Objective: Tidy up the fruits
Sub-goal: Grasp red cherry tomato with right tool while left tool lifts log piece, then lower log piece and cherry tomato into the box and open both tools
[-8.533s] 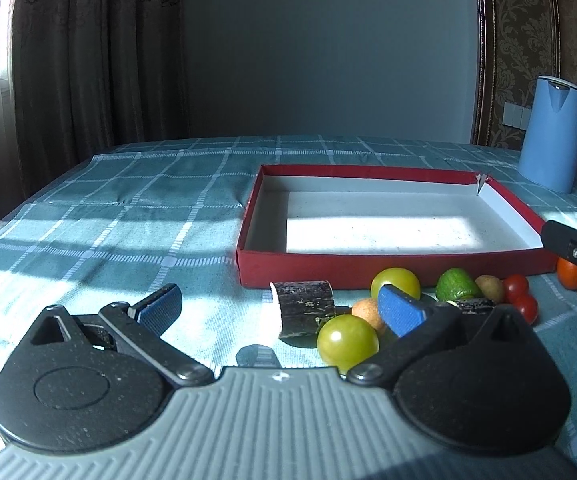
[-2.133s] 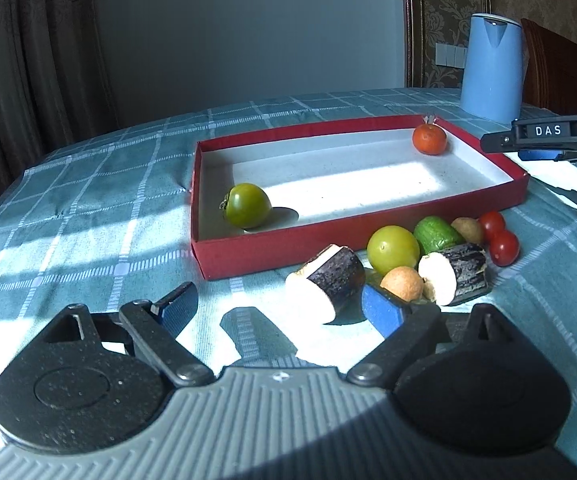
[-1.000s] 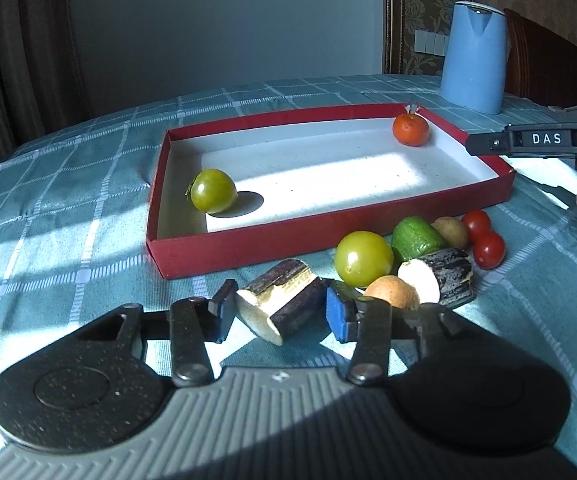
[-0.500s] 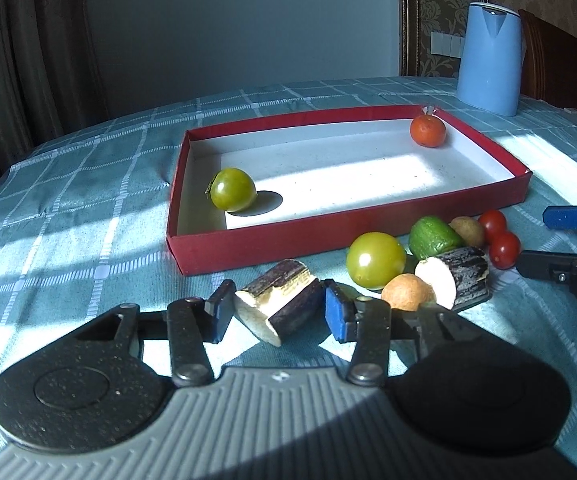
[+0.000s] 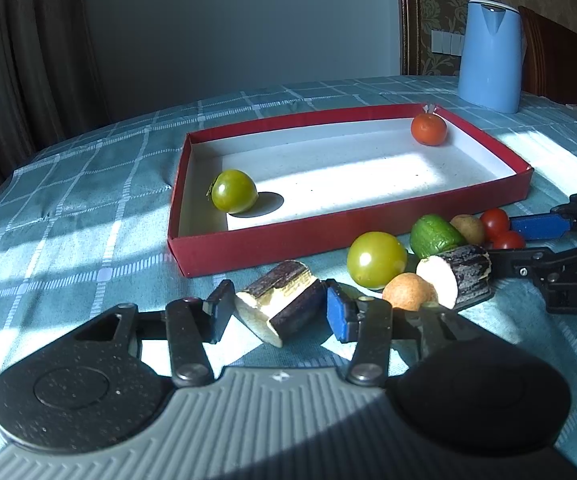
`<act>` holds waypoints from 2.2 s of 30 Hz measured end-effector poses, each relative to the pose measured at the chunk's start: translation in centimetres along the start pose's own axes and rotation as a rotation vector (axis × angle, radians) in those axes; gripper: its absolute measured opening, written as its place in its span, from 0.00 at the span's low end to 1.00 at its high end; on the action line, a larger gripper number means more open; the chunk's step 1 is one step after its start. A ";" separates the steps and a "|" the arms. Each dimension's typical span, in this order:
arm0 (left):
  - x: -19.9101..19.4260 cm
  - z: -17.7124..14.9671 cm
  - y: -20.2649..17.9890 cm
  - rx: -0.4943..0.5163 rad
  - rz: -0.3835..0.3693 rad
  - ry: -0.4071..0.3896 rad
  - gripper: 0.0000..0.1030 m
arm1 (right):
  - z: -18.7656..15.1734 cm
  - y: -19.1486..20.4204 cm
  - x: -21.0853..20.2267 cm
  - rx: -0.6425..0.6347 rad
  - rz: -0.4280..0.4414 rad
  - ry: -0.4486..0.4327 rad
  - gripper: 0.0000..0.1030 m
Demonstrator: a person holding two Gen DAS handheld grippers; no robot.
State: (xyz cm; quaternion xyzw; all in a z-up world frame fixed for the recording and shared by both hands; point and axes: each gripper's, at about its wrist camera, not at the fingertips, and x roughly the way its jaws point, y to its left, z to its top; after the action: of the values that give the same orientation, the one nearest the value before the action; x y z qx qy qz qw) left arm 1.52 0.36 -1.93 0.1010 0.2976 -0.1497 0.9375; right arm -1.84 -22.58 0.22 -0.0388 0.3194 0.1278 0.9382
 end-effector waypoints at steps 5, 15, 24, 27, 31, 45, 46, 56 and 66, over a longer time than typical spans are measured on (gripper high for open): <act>-0.1 0.0 0.0 0.002 0.000 -0.002 0.43 | 0.1 -0.6 0.0 0.038 0.019 -0.013 0.25; -1.1 -0.1 -0.1 0.014 0.005 -0.051 0.41 | 0.2 -1.4 -1.8 0.068 0.001 -0.105 0.25; -2.0 2.5 1.4 -0.102 0.018 -0.137 0.41 | 4.7 -3.5 -2.0 0.042 -0.099 -0.198 0.25; -0.7 4.4 1.8 -0.145 0.020 -0.133 0.41 | 6.3 -4.4 -0.2 0.068 -0.126 -0.203 0.25; 1.9 6.4 1.6 -0.160 0.046 -0.116 0.41 | 7.1 -4.8 3.1 0.061 -0.175 -0.155 0.25; 7.3 8.3 -1.4 -0.055 0.118 -0.070 0.41 | 7.8 -5.3 9.8 0.041 -0.200 0.003 0.26; 7.4 8.3 -1.5 -0.047 0.124 -0.072 0.41 | 7.8 -5.2 9.8 0.044 -0.199 0.003 0.26; 7.0 7.6 -1.7 -0.039 0.146 -0.112 0.71 | 7.8 -5.7 9.6 0.073 -0.178 0.002 0.40; 3.4 5.6 -0.6 -0.085 0.160 -0.156 0.81 | 6.5 -7.2 5.9 0.168 -0.207 -0.135 0.69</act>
State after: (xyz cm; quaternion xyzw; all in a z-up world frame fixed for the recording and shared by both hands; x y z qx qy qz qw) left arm 6.89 -2.51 0.51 0.0724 0.2208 -0.0692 0.9702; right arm 8.42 -27.21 1.73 0.0161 0.2592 0.0055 0.9657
